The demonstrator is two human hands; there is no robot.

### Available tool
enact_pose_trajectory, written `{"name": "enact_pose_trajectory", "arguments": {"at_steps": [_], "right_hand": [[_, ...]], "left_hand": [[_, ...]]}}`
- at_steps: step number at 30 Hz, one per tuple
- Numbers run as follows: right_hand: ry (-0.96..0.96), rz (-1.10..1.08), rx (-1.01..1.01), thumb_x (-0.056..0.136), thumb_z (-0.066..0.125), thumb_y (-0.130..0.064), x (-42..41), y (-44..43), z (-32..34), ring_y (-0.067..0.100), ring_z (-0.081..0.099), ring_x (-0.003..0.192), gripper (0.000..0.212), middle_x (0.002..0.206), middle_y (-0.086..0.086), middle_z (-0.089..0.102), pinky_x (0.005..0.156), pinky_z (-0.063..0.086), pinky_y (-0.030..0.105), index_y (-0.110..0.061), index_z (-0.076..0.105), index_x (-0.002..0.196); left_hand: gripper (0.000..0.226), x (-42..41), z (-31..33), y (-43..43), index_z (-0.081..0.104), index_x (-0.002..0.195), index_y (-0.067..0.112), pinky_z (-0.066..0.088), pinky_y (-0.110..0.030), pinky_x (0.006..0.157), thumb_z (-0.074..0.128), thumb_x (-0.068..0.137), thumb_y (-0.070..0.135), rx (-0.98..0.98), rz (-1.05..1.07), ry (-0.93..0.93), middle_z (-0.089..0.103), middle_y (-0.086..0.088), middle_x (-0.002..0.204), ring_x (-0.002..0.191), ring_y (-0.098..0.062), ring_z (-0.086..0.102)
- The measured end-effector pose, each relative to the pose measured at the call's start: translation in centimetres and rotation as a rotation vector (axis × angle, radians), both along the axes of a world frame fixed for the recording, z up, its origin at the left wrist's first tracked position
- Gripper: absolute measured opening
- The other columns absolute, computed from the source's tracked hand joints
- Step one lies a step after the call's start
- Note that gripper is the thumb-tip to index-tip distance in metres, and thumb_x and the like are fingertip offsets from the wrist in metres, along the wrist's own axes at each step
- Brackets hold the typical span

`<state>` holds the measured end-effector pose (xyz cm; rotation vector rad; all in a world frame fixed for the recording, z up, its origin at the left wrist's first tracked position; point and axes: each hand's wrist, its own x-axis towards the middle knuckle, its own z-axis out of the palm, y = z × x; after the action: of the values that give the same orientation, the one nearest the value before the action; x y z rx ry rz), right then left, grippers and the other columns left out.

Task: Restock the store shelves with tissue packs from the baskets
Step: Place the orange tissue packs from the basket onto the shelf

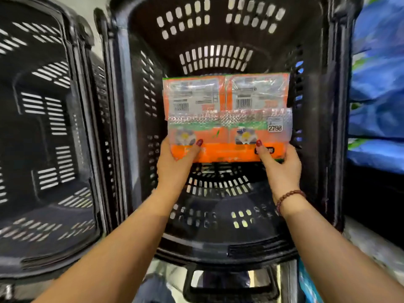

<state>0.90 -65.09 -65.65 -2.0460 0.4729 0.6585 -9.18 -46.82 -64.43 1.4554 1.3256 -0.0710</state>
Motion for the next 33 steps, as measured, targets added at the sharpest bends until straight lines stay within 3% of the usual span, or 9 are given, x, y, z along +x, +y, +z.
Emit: {"name": "enact_pose_trajectory", "arguments": {"at_steps": [3,9,16,19,23,26,28,31,33], "right_hand": [[-0.012,-0.019,0.010,0.076,0.077,-0.037,0.1,0.1,0.1,-0.010,0.058,0.075,0.035,0.089,-0.014,0.065,0.067,0.042,0.013,-0.020,0.062,0.103],[-0.017,-0.009,-0.022,0.072,0.078,-0.042,0.5,0.7,2.4,0.007,0.062,0.080,0.036,0.088,-0.006,0.068,0.075,0.048,0.024,-0.018,0.067,0.096],[-0.083,-0.058,-0.051,0.063,0.080,-0.053,-2.0,-0.2,9.3,0.001,0.062,0.070,0.036,0.075,-0.012,0.068,0.061,0.043,0.019,-0.024,0.069,0.082],[-0.135,-0.095,-0.084,0.058,0.079,-0.059,-3.8,-0.3,14.0,-0.001,0.057,0.060,0.037,0.062,-0.015,0.062,0.061,0.043,0.022,-0.026,0.064,0.068],[-0.173,-0.193,-0.059,0.046,0.071,-0.069,-7.1,0.1,21.3,0.016,0.064,0.072,0.055,0.073,-0.003,0.068,0.074,0.054,0.036,-0.020,0.065,0.070],[-0.249,-0.294,-0.043,0.049,0.074,-0.067,-10.6,0.0,27.4,0.009,0.064,0.067,0.050,0.069,-0.009,0.067,0.065,0.051,0.030,-0.021,0.064,0.067],[-0.314,-0.355,-0.062,0.055,0.077,-0.063,-13.2,-0.1,31.6,0.003,0.060,0.062,0.043,0.064,-0.012,0.065,0.062,0.046,0.026,-0.023,0.063,0.064],[-0.398,-0.439,-0.069,0.058,0.076,-0.061,-17.2,-0.4,38.0,0.012,0.063,0.064,0.043,0.066,-0.006,0.067,0.063,0.049,0.031,-0.020,0.065,0.066],[-0.451,-0.503,-0.060,0.063,0.078,-0.056,-19.6,-1.1,42.1,0.016,0.064,0.066,0.040,0.068,-0.002,0.068,0.067,0.053,0.035,-0.018,0.066,0.068]], "left_hand": [[0.054,0.1,-0.2,-0.2,0.055,0.121,0.022,0.050,-0.042,0.097,0.077,0.076,0.040,0.006,0.026,-0.009,0.067,0.007,0.108,0.101,-0.011,0.064],[0.050,-0.3,1.9,-0.1,0.059,0.119,0.024,0.050,-0.042,0.096,0.076,0.077,0.044,0.004,0.038,-0.003,0.068,0.008,0.109,0.102,-0.011,0.064],[0.041,-3.9,9.2,-0.4,0.067,0.109,0.022,0.053,-0.037,0.088,0.073,0.077,0.047,-0.057,0.015,-0.050,0.073,0.008,0.097,0.096,-0.014,0.068],[0.047,-5.4,13.8,0.0,0.068,0.108,0.019,0.053,-0.038,0.086,0.073,0.075,0.053,-0.046,-0.022,-0.089,0.073,0.008,0.095,0.093,-0.014,0.068],[0.068,-6.8,20.5,1.3,0.069,0.108,0.023,0.053,-0.047,0.089,0.071,0.060,0.072,-0.019,-0.106,-0.133,0.073,0.003,0.102,0.097,-0.021,0.068],[0.086,-8.2,26.6,2.1,0.066,0.117,0.021,0.051,-0.049,0.093,0.067,0.052,0.078,-0.021,-0.199,-0.189,0.070,0.000,0.114,0.106,-0.023,0.065],[0.071,-9.6,30.4,2.5,0.069,0.108,0.027,0.053,-0.042,0.086,0.067,0.057,0.076,0.021,-0.273,-0.228,0.073,0.012,0.098,0.095,-0.015,0.067],[0.047,-11.7,36.5,2.9,0.069,0.083,0.032,0.045,-0.017,0.059,0.065,0.065,0.075,0.138,-0.395,-0.292,0.067,0.021,0.067,0.068,0.001,0.062],[0.044,-13.0,40.4,2.7,0.068,0.078,0.035,0.042,-0.014,0.055,0.063,0.066,0.077,0.202,-0.507,-0.350,0.066,0.019,0.063,0.063,0.005,0.060]]}}
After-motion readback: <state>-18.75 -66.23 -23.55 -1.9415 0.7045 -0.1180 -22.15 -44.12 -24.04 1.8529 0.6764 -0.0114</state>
